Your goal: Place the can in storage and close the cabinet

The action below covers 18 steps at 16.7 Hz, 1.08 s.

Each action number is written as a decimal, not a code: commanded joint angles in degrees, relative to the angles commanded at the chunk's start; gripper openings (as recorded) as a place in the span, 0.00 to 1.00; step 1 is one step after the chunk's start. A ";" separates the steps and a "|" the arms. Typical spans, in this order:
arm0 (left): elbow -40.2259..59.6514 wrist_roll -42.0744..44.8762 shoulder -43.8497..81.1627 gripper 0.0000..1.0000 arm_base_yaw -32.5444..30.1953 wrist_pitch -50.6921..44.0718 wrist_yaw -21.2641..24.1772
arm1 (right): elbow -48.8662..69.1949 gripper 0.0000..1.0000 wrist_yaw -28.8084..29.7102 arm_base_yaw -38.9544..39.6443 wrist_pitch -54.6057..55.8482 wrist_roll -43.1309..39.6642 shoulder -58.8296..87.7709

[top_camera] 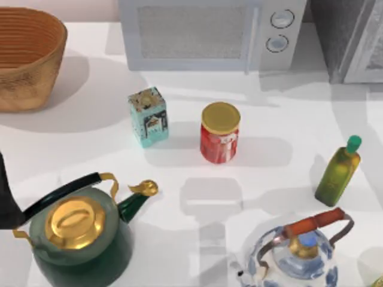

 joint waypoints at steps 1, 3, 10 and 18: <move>0.00 0.00 0.00 1.00 0.00 0.00 0.00 | -0.33 1.00 3.07 3.00 0.07 0.24 -0.46; 0.00 0.00 0.00 1.00 0.00 0.00 0.00 | -0.80 1.00 7.42 7.23 0.31 0.64 -1.33; 0.00 0.00 0.00 1.00 0.00 0.00 0.00 | -0.52 1.00 10.59 7.65 0.12 0.07 -2.99; 0.00 0.00 0.00 1.00 0.00 0.00 0.00 | 5.49 1.00 6.08 3.02 2.63 0.13 5.50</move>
